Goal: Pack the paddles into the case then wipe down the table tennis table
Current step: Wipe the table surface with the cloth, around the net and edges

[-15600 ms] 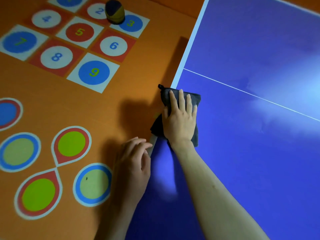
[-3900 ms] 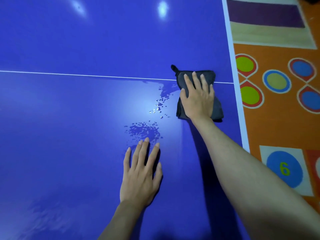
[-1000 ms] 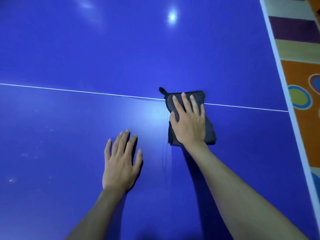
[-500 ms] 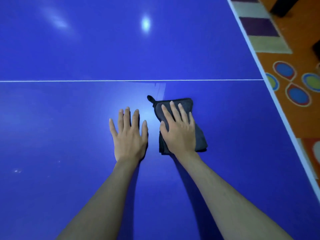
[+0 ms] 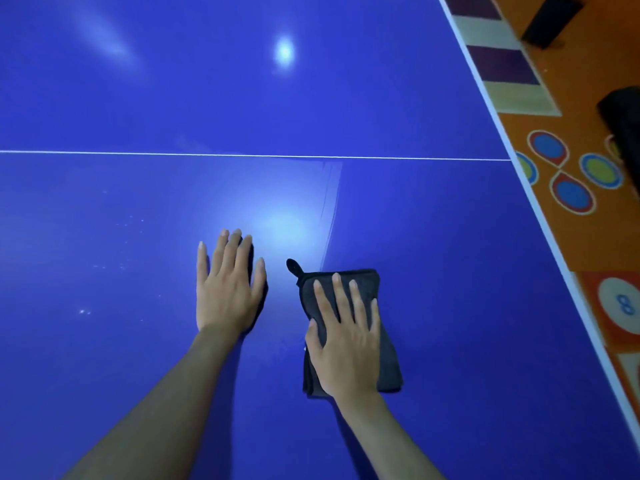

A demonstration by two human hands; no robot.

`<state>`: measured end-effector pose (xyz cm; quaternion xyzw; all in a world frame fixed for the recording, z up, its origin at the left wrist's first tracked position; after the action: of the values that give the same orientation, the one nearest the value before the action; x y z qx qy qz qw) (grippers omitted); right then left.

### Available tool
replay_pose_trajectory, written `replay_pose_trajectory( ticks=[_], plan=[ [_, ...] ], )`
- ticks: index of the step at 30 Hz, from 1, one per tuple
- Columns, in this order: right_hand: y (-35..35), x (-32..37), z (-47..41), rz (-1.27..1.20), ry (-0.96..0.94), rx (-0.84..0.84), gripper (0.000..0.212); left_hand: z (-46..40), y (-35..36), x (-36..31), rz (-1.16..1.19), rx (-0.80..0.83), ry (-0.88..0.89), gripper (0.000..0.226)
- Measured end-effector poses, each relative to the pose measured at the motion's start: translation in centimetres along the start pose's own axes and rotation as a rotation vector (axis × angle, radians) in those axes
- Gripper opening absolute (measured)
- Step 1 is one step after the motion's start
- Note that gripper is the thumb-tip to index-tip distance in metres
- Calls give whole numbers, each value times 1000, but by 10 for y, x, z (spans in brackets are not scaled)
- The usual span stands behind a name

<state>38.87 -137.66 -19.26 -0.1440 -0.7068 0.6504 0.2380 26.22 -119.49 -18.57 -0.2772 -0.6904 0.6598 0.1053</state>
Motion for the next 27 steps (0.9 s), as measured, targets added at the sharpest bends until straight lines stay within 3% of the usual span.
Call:
replay_pose_trajectory(
  ticks=[10,18,27],
  plan=[
    [2,-6,-161,-25,-54,-63,59,-4,2,-1,6,91,-44,54],
    [2,8,-290,-30,-81,-65,59,-7,5,3,-77,57,-13,63],
    [8,13,-271,-70,-84,-86,59,-8,4,1,-45,68,-14,60]
  ],
)
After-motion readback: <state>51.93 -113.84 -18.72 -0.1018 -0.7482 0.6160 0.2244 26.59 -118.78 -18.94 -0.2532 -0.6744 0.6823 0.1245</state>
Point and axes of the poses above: each hand's wrist, its own z-axis away from the middle knuckle, its own y-axis out of the palm, x = y × z, the point moved 3 cm from there along -z, towards the middle knuckle, and after that the axes turned 1 degree about x, right-handed, at the moved point
